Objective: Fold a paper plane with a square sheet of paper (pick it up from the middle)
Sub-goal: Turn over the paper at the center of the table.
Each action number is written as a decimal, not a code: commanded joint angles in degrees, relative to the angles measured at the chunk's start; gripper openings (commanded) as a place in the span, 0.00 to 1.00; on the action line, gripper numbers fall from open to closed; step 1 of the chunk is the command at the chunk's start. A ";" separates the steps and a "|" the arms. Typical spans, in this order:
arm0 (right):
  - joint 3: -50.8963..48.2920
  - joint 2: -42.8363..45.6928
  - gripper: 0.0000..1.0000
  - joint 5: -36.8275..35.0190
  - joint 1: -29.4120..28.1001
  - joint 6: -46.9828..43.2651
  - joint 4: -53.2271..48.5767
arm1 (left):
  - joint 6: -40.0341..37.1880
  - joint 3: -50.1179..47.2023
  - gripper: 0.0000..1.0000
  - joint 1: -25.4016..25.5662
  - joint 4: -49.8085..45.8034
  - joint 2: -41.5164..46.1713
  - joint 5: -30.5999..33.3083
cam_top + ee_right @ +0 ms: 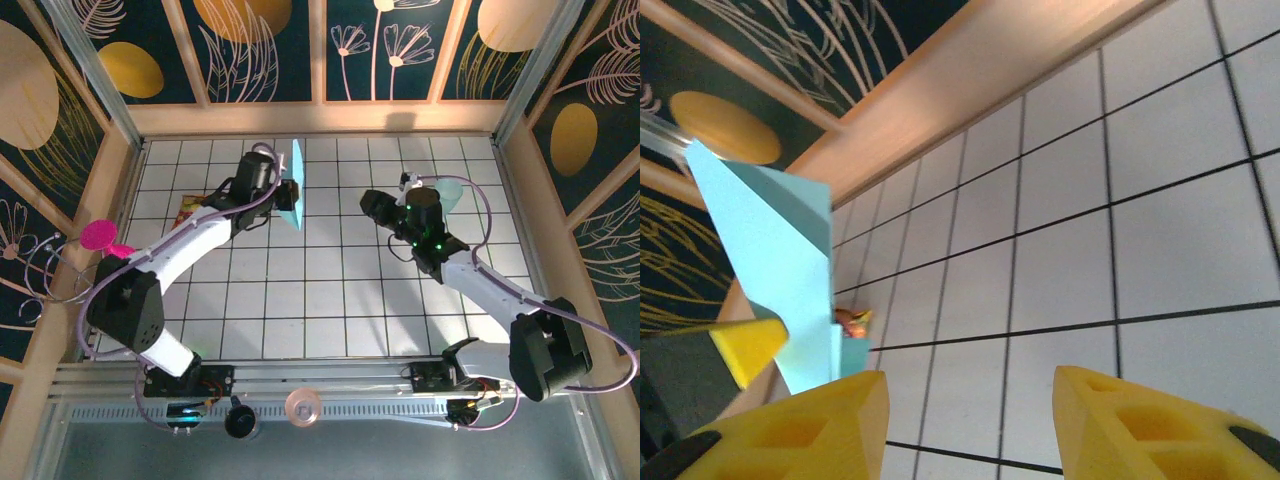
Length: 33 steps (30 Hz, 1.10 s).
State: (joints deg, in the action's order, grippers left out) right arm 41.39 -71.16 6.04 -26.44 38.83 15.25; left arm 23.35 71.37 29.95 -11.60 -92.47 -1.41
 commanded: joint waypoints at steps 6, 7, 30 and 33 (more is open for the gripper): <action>-1.90 3.44 0.47 -8.96 0.25 -1.26 -5.99 | -7.99 11.46 0.07 6.54 -22.05 -15.54 41.87; -2.09 3.69 0.47 -9.43 0.28 -1.23 -6.38 | -8.33 12.55 0.07 7.33 -22.84 -17.49 44.57; -3.68 4.86 0.47 -14.20 1.88 1.42 -11.08 | -6.18 20.47 0.24 16.77 -24.44 -36.69 45.76; -3.77 4.83 0.47 -14.31 2.00 1.55 -11.10 | -4.46 20.59 0.28 16.83 -24.26 -36.06 42.30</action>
State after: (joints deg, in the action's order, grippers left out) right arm 38.48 -67.64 -6.46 -25.04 39.51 4.84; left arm 16.51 90.67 46.48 -35.11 -128.88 45.06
